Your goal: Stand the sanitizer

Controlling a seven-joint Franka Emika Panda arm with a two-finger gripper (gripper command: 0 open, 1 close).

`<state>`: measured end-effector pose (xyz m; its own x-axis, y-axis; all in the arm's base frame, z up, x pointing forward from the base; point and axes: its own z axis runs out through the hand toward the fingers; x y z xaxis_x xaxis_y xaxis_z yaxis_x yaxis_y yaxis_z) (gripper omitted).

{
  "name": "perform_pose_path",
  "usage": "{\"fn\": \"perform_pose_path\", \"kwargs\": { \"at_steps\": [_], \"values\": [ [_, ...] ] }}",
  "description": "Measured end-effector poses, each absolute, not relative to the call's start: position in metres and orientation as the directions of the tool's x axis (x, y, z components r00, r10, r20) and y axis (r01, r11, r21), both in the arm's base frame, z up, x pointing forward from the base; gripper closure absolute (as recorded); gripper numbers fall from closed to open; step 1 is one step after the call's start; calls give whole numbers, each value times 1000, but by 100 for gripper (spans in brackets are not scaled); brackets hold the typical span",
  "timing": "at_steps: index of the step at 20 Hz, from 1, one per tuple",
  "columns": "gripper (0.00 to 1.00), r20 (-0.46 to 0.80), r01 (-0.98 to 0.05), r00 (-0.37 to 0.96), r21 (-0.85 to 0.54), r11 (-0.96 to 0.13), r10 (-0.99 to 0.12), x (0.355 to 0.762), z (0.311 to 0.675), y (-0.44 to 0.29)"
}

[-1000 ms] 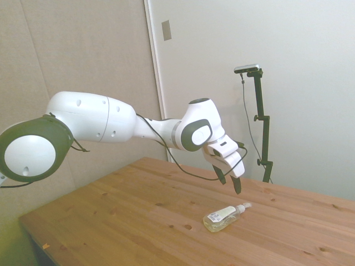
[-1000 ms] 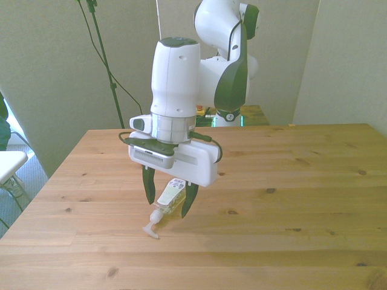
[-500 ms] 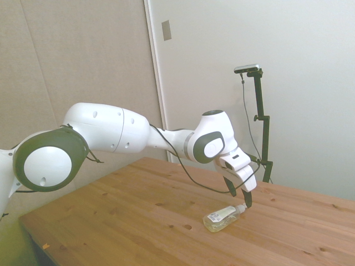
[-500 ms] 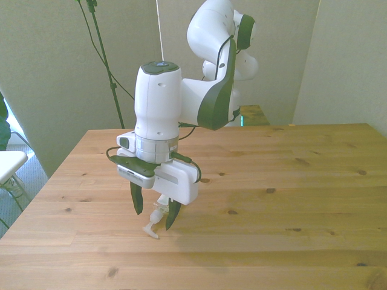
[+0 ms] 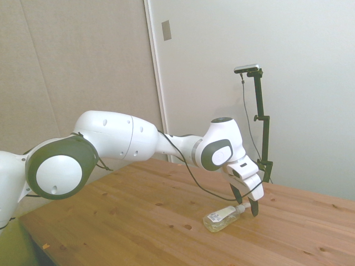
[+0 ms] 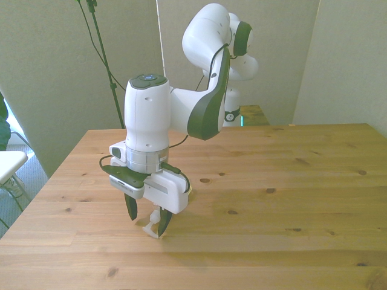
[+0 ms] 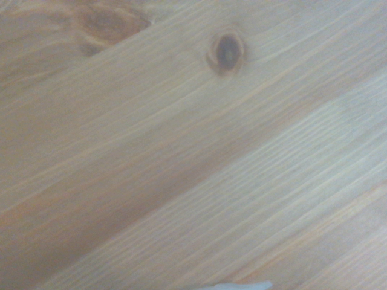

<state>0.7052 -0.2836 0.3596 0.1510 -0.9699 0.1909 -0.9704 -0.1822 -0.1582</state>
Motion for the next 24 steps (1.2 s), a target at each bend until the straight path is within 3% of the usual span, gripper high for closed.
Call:
{"fn": "perform_pose_path", "kwargs": {
  "at_steps": [24],
  "values": [
    [100,138,-970,158,-165,-180,-978,705,355,-280]
  ]
}}
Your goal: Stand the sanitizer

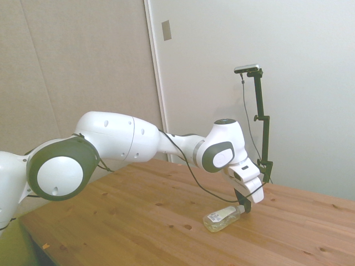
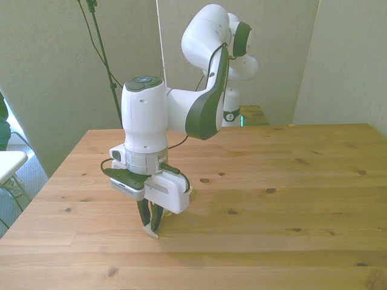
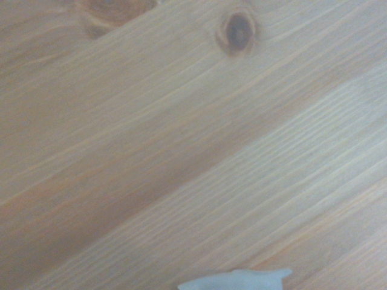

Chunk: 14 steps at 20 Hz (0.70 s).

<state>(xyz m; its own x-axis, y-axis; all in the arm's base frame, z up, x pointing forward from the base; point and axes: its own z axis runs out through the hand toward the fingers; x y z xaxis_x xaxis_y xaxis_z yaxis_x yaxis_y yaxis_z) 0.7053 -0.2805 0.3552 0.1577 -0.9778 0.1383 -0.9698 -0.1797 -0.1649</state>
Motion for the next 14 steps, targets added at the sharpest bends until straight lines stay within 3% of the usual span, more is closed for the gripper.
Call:
{"fn": "perform_pose_path", "kwargs": {
  "at_steps": [6,14],
  "values": [
    [100,140,-971,119,-190,-144,-983,710,366,-275],
    [100,254,-932,26,-344,-115,-967,713,436,-219]
  ]
}}
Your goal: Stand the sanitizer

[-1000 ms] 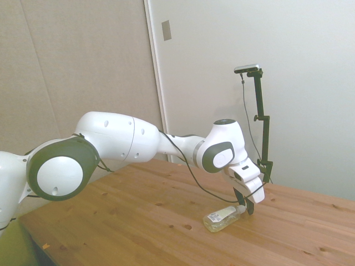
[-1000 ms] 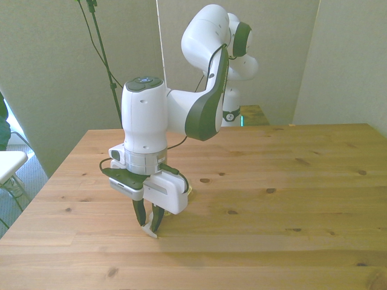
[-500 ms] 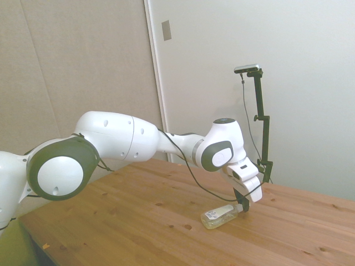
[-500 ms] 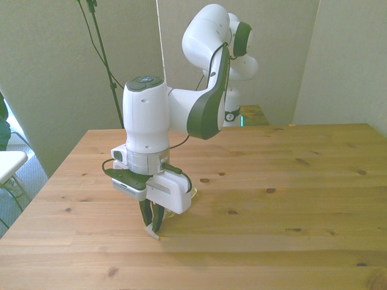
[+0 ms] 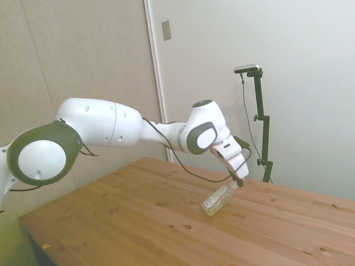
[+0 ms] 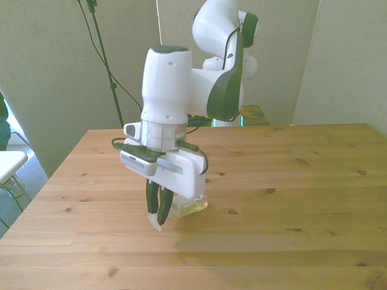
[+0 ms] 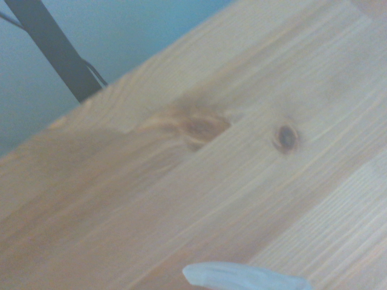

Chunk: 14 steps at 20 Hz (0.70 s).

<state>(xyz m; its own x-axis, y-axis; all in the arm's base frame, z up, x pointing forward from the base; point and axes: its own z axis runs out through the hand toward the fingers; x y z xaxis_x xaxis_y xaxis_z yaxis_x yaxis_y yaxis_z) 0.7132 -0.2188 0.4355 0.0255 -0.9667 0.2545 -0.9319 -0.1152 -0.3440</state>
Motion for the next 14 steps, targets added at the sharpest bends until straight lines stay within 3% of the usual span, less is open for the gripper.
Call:
{"fn": "perform_pose_path", "kwargs": {
  "at_steps": [5,14],
  "values": [
    [100,333,-885,-30,-447,-130,-942,694,470,-166],
    [100,433,-824,-129,-547,-147,-892,666,466,-116]
  ]
}}
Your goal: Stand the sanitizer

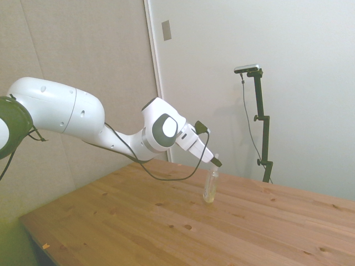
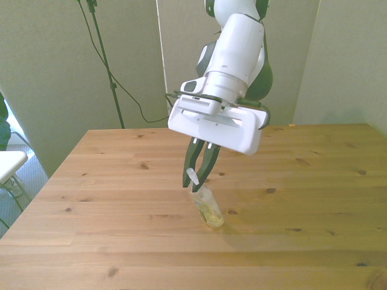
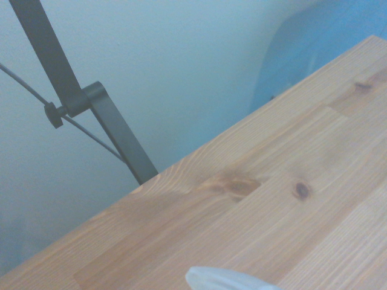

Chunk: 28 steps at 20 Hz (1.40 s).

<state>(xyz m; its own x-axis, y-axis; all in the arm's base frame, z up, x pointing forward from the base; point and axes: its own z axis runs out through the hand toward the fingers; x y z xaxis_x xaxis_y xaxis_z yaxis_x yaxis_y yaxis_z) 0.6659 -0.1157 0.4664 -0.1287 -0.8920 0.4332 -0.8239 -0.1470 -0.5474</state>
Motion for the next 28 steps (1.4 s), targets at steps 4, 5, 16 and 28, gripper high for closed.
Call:
{"fn": "perform_pose_path", "kwargs": {
  "at_steps": [4,5,16,28],
  "values": [
    [100,472,-811,-165,-564,-154,-866,663,459,-99],
    [100,477,-810,-167,-565,-156,-863,662,457,-96],
    [0,491,-814,-167,-558,-161,-855,660,449,-90],
    [0,491,-815,-160,-555,-166,-856,660,448,-86]
  ]
}}
